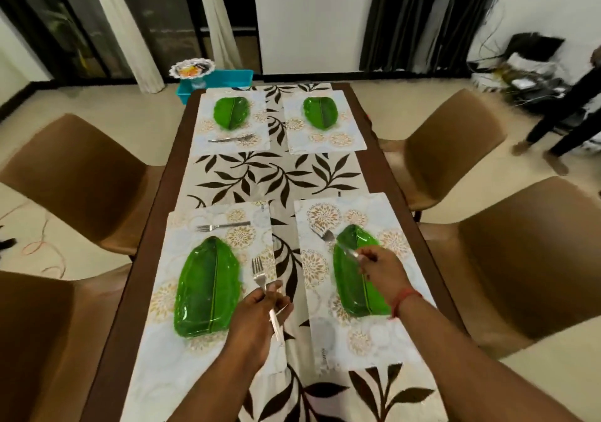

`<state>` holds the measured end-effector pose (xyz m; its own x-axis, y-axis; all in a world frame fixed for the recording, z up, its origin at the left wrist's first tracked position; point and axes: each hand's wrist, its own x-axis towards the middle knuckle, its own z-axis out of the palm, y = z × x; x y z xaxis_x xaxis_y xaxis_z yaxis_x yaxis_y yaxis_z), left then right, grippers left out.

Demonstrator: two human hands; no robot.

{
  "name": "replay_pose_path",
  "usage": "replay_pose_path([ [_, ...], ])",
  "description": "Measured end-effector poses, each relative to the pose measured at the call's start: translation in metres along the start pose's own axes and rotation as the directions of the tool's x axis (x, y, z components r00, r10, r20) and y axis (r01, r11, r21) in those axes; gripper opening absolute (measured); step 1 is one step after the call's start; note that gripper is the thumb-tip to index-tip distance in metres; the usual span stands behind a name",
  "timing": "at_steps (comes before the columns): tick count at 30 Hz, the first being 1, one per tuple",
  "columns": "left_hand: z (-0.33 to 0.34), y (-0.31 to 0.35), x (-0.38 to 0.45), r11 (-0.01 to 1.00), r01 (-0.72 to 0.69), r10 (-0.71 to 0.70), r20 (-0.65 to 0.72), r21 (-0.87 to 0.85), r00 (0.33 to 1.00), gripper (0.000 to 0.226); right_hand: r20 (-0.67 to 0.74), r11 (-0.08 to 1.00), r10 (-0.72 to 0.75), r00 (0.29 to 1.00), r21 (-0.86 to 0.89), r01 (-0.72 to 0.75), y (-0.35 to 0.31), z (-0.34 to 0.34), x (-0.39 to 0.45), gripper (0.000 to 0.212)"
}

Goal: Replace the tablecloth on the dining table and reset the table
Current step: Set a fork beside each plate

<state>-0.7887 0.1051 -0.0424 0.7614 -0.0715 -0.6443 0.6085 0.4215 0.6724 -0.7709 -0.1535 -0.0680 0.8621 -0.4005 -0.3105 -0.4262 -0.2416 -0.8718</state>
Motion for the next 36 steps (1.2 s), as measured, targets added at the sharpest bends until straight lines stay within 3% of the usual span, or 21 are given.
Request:
replay_pose_path([
  [6,0.037,-0.009,0.008,0.993,-0.090,0.078,-0.150,-0.073,0.986,0.021,0.064,0.953,-0.056,0.996,-0.293,0.072,0.012,-0.052,0.162,0.014],
  [10,0.042,-0.013,-0.013,0.983,-0.157,0.123,-0.290,-0.096,0.949,0.021,0.147,0.890,-0.045,0.988,-0.444,0.107,0.023,-0.051,0.226,0.016],
  [15,0.035,-0.024,-0.051,0.973,-0.228,0.186,-0.460,-0.038,0.868,0.029,0.271,0.805,-0.020,0.962,-0.566,0.176,0.025,-0.030,0.261,0.019],
  [21,0.032,-0.037,-0.072,0.963,-0.261,0.191,-0.515,-0.068,0.836,0.030,0.205,0.701,-0.083,0.975,-0.683,0.203,0.015,-0.031,0.242,0.029],
  [24,0.039,-0.046,-0.071,0.964,-0.239,0.150,-0.499,-0.119,0.854,0.029,0.165,0.766,-0.183,0.969,-0.594,0.246,0.015,-0.037,0.211,0.028],
  [28,0.067,-0.055,-0.068,0.968,-0.210,0.138,-0.400,-0.140,0.906,0.024,0.254,0.847,-0.332,0.908,-0.345,0.406,0.021,-0.043,0.134,0.017],
  [36,0.142,-0.117,-0.079,0.992,-0.098,0.091,-0.083,-0.075,0.992,0.025,0.413,0.931,-0.288,0.864,-0.092,0.354,0.037,-0.082,-0.075,0.018],
])
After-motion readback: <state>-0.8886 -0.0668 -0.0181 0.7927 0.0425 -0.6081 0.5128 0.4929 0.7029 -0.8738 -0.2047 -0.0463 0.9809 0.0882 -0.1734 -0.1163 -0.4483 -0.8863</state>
